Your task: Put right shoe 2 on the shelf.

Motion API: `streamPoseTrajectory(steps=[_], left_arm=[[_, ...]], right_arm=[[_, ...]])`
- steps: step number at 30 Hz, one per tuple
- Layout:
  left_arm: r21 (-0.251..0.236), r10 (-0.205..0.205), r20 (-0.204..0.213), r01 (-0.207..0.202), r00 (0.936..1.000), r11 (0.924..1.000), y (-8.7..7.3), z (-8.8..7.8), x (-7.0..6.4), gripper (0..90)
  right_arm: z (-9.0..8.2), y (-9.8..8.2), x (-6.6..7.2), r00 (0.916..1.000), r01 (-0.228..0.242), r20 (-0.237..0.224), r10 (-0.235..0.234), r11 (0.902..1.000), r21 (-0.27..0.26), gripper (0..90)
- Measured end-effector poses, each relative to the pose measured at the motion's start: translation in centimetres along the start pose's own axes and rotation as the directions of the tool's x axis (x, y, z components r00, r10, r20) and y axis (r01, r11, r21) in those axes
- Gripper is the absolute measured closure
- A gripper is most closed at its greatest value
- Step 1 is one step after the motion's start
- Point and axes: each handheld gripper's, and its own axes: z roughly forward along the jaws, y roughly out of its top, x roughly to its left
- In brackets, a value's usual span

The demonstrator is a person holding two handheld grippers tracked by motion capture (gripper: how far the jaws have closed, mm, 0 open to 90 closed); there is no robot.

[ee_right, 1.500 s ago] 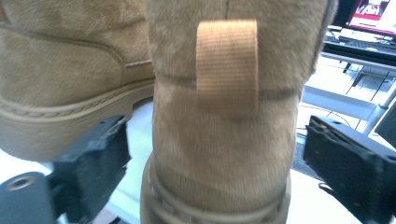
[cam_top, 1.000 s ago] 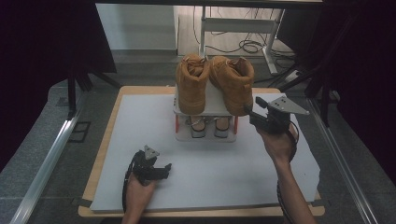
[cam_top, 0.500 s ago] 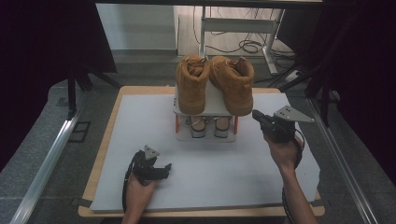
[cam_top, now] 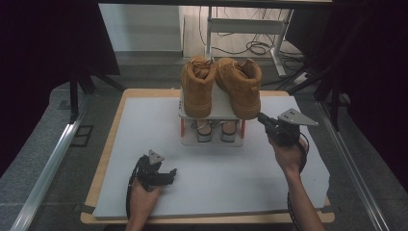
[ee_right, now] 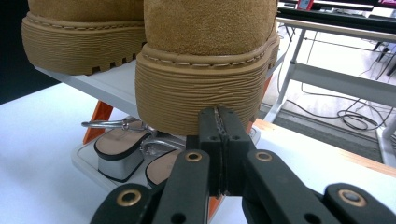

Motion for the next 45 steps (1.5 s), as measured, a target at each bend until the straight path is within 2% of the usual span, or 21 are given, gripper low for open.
streamPoseTrajectory(steps=[7,14,24,32,39,45], left_arm=[[0.0,0.0,0.0,0.0,1.0,1.0,0.0,0.0,0.0,14.0],[0.0,0.0,0.0,0.0,1.0,1.0,0.0,0.0,0.0,14.0],[0.0,0.0,0.0,0.0,1.0,1.0,0.0,0.0,0.0,14.0],[0.002,0.002,0.0,-0.002,1.0,1.0,0.0,0.0,0.0,14.0],[0.0,0.0,0.0,0.0,1.0,1.0,0.0,0.0,0.0,14.0],[0.0,0.0,0.0,0.0,1.0,1.0,0.0,0.0,0.0,14.0]], right_arm=[[0.3,0.0,0.3,1.0,0.002,-0.009,-0.002,1.0,-0.002,90.0],[1.5,0.4,1.7,0.9987,0.022,-0.045,-0.022,0.9998,0.002,90.0],[3.0,0.7,3.1,0.9968,0.047,-0.065,-0.047,0.9989,0.003,90.0],[3.5,0.8,3.3,0.9969,0.054,-0.058,-0.053,0.9986,0.002,90.0],[4.0,0.9,3.0,0.9979,0.048,-0.044,-0.048,0.9988,0.009,90.0],[4.0,0.8,2.9,0.998,0.04,-0.05,-0.039,0.9992,0.011,90.0]])
